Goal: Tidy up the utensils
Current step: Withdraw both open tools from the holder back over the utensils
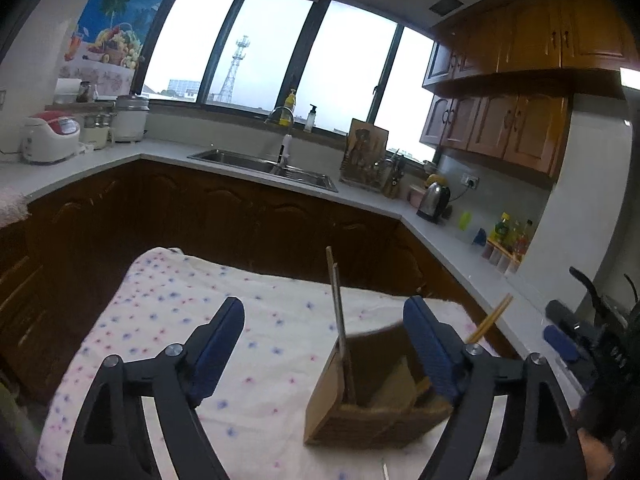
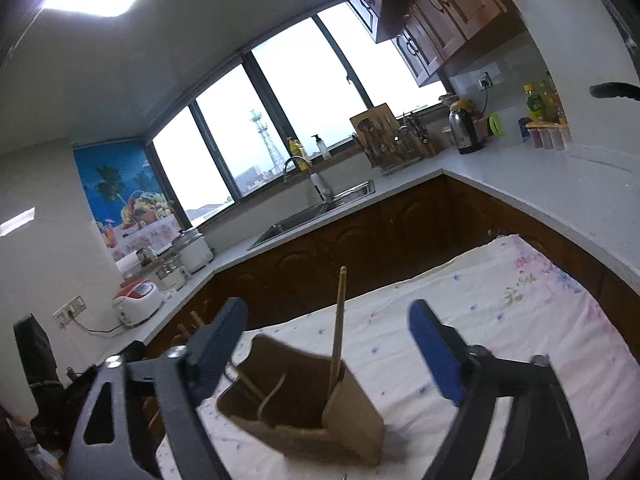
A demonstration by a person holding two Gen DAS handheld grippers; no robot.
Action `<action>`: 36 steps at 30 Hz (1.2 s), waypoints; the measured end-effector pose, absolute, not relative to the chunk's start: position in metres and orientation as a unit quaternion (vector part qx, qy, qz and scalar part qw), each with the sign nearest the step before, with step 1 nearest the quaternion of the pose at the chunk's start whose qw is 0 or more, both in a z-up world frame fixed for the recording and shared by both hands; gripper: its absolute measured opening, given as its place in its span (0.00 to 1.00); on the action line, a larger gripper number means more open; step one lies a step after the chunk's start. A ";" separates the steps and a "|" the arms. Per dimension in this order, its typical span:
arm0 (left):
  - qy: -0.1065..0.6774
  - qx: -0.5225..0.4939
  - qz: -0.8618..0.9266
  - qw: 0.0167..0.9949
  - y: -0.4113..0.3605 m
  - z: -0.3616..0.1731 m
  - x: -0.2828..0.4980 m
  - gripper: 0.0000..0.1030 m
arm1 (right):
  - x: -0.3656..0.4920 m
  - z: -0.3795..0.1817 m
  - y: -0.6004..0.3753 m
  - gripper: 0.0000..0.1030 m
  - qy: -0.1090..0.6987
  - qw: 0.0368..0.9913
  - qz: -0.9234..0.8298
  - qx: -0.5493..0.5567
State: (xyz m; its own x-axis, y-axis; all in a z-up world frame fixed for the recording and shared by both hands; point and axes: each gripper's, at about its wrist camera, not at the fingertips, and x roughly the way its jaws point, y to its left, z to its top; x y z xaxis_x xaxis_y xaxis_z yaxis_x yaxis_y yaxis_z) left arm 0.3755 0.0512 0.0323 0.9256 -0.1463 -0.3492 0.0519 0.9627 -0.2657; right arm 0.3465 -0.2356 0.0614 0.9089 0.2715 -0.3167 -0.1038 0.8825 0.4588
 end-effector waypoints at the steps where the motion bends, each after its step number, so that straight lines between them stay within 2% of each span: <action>1: 0.188 -0.123 -0.050 0.973 0.051 0.032 0.368 0.85 | 0.339 0.063 -0.236 0.94 0.189 0.951 0.102 0.223; 5: 0.200 -0.119 -0.048 0.971 0.057 0.032 0.333 0.90 | 0.310 0.067 -0.238 0.94 0.191 0.950 0.107 0.222; 18: 0.253 -0.123 -0.036 0.959 0.075 0.039 0.233 0.90 | 0.213 0.056 -0.239 0.94 0.230 0.953 0.090 0.174; 36: 0.320 -0.113 -0.045 0.940 0.060 0.031 0.176 0.90 | 0.159 0.002 -0.240 0.93 0.298 0.938 0.071 0.162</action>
